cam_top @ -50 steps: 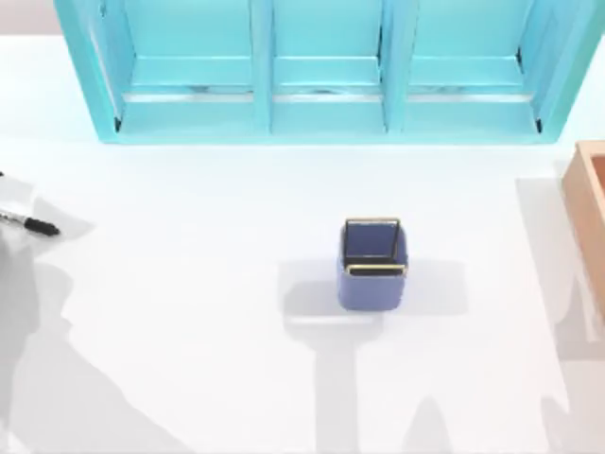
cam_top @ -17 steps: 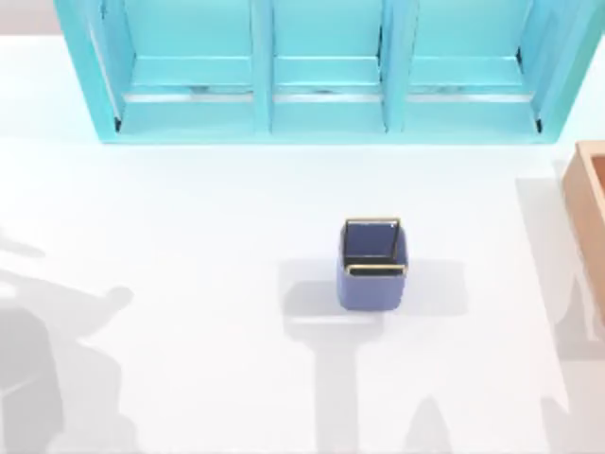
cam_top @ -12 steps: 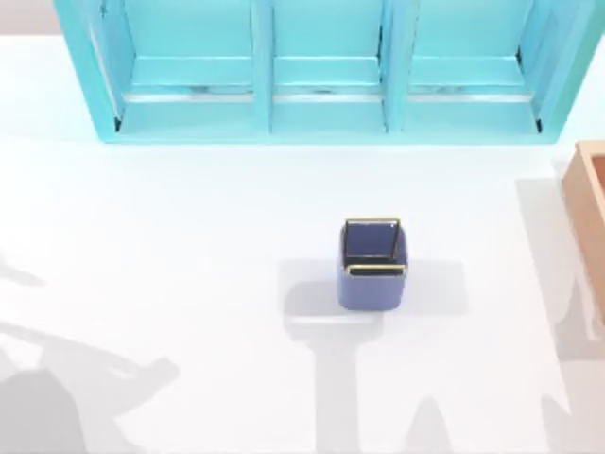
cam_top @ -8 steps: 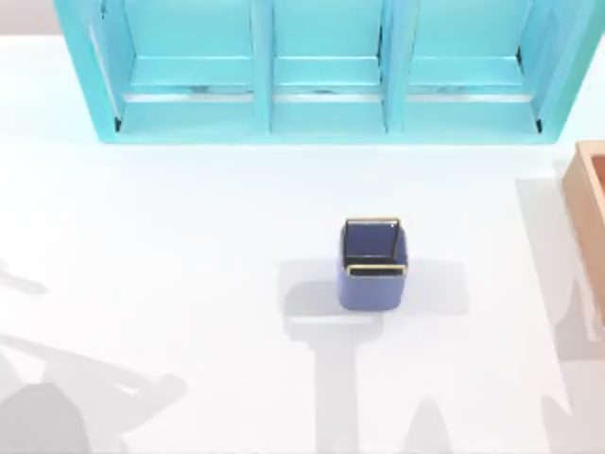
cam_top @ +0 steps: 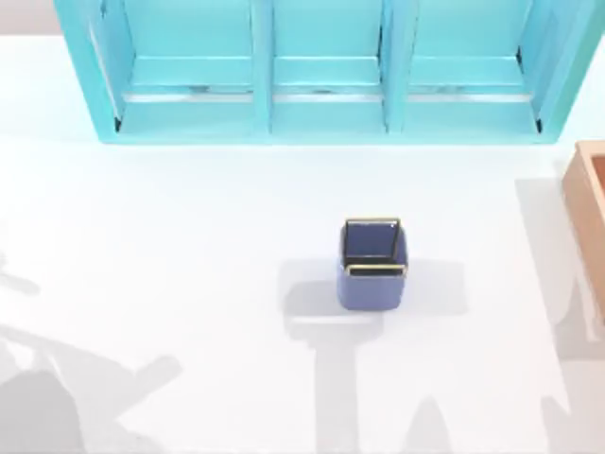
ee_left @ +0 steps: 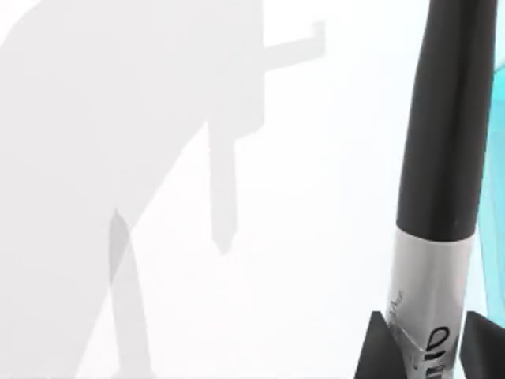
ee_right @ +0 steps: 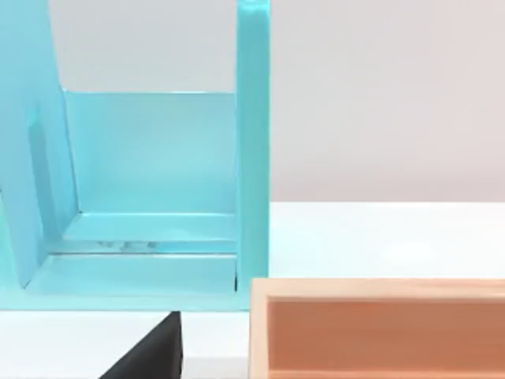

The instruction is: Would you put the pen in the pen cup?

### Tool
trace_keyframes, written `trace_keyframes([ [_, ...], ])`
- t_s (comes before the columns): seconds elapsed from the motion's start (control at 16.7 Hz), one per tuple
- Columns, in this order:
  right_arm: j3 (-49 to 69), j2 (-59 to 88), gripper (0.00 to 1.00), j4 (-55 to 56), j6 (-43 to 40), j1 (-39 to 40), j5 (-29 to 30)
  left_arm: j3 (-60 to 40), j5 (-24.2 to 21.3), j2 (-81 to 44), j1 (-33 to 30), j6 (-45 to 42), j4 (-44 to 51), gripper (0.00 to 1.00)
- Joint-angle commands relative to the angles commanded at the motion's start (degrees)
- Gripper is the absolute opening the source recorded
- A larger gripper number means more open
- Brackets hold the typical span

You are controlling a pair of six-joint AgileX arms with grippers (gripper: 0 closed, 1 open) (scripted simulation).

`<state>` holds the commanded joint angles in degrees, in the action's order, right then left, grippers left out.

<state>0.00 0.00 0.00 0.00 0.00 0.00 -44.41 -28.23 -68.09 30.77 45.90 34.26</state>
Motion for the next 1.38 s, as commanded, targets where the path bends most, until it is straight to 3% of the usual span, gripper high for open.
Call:
trace_keyframes([
  [0.12,0.0,0.0,1.0,0.0,0.0,0.0,0.0,-2.0,6.5,-3.4,-3.8,-1.5,-1.8,0.0],
  [0.3,0.0,0.0,1.0,0.0,0.0,0.0,0.0,-6.1,20.7,-9.8,-12.0,-4.7,-5.9,0.0],
  [0.6,0.0,0.0,1.0,0.0,0.0,0.0,0.0,-15.5,51.6,-21.6,-30.5,-10.8,-15.8,0.0],
  [0.96,0.0,0.0,1.0,0.0,0.0,0.0,0.0,-27.9,87.7,-35.4,-57.4,-16.8,-30.1,0.0],
  [1.14,0.0,0.0,1.0,0.0,0.0,0.0,0.0,-33.0,100.8,-41.9,-71.0,-19.1,-36.4,0.0],
  [1.38,0.0,0.0,1.0,0.0,0.0,0.0,0.0,-37.6,113.2,-49.0,-86.7,-21.5,-43.0,0.0],
])
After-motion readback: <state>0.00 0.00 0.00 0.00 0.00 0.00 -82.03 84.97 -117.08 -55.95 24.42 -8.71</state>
